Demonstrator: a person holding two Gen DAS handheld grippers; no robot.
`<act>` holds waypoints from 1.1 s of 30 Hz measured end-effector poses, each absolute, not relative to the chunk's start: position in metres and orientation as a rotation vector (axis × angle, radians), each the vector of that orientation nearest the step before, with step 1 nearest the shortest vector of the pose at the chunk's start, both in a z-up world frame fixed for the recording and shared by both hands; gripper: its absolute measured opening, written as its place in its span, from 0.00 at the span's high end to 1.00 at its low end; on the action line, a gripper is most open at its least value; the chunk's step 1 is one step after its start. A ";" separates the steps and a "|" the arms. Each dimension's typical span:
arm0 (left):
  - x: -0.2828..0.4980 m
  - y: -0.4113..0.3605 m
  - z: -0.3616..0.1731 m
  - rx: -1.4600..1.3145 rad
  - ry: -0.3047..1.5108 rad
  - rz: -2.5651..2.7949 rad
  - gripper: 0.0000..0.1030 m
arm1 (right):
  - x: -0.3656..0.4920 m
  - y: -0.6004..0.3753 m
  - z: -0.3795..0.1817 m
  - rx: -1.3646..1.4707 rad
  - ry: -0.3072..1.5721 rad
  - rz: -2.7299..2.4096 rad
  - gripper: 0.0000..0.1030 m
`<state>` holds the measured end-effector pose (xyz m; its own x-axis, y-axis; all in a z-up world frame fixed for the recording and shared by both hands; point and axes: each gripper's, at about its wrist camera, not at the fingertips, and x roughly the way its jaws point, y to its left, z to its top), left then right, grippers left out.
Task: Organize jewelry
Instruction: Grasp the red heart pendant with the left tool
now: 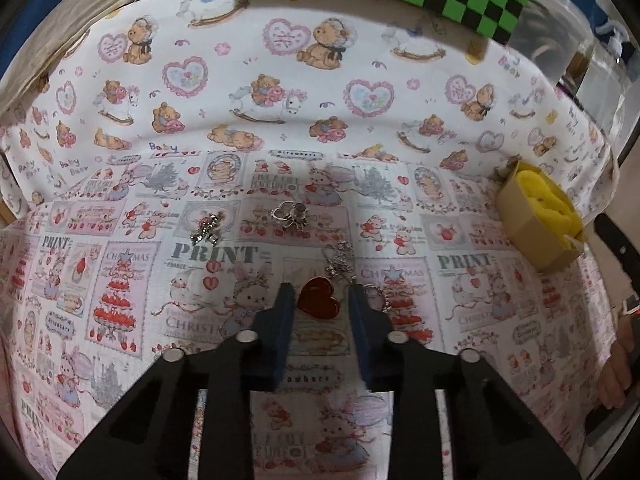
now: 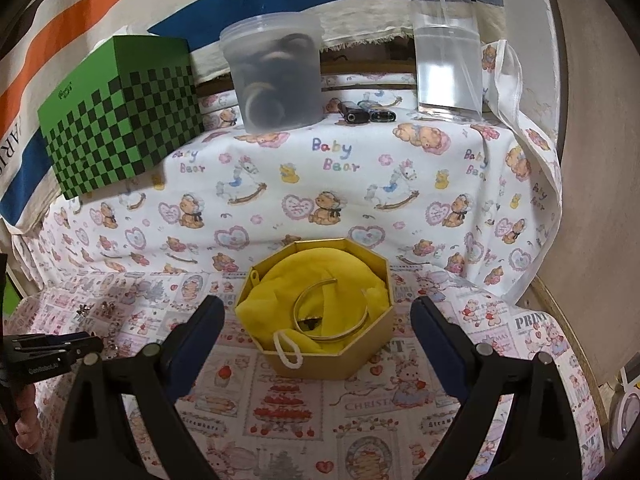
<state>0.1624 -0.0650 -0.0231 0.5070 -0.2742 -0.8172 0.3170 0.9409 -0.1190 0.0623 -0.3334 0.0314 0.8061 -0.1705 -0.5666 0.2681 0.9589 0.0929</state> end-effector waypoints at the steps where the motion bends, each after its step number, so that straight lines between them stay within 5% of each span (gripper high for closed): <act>1: 0.163 -0.064 -0.023 0.042 0.975 -0.361 0.79 | 0.062 -0.333 0.031 0.172 0.590 -0.237 0.09; 24: 0.160 0.003 0.042 -0.106 0.818 -0.271 0.79 | 0.068 -0.285 0.043 0.130 0.629 -0.053 0.10; 33: 0.170 0.015 0.028 -0.099 0.848 -0.205 0.79 | 0.113 -0.179 0.013 -0.049 0.824 0.202 0.54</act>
